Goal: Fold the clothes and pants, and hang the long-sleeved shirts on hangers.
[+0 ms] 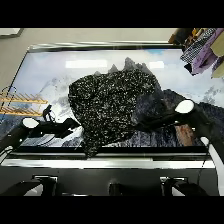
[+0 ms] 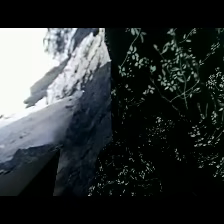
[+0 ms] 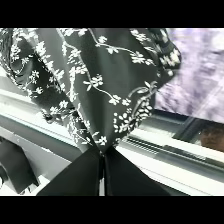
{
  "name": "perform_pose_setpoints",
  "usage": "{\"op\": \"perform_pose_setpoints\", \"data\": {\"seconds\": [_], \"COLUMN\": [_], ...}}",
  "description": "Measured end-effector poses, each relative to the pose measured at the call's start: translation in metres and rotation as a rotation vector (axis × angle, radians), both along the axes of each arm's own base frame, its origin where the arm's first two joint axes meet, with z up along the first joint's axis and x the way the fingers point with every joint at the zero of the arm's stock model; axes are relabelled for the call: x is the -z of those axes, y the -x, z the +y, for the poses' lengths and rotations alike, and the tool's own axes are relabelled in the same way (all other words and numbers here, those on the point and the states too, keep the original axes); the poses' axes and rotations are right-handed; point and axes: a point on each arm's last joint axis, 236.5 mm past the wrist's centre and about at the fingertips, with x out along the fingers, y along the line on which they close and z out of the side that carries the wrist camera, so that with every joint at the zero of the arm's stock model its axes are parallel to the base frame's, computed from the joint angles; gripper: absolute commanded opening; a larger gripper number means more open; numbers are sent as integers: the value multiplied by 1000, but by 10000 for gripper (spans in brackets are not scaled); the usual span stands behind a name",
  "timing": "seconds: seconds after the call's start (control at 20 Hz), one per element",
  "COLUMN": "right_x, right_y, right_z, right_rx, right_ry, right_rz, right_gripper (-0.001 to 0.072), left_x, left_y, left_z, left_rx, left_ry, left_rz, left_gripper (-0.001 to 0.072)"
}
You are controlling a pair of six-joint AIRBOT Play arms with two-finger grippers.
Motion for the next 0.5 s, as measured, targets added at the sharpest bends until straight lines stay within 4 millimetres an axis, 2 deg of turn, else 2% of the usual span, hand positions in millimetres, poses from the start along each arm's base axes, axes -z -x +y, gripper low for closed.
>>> {"op": "perform_pose_setpoints", "data": {"seconds": [0.15, 0.4, 0.45, 0.5], "right_x": [-8, -11, -11, -12], "right_y": [3, 6, 6, 6], "right_z": [-14, -21, -21, -21], "right_rx": [10, 12, 12, 13], "right_ry": [23, 38, 38, 39], "right_rz": [-19, -23, -23, -25], "right_gripper": [31, 31, 31, 31], "left_x": [9, 18, 20, 21], "left_y": [-6, -14, -17, -20], "left_z": [-16, -38, -43, -47], "left_rx": [-11, -37, -52, -64], "left_ry": [27, 83, 98, 112], "left_rz": [3, 2, 1, 4], "left_gripper": [675, 669, 641, 451]}}
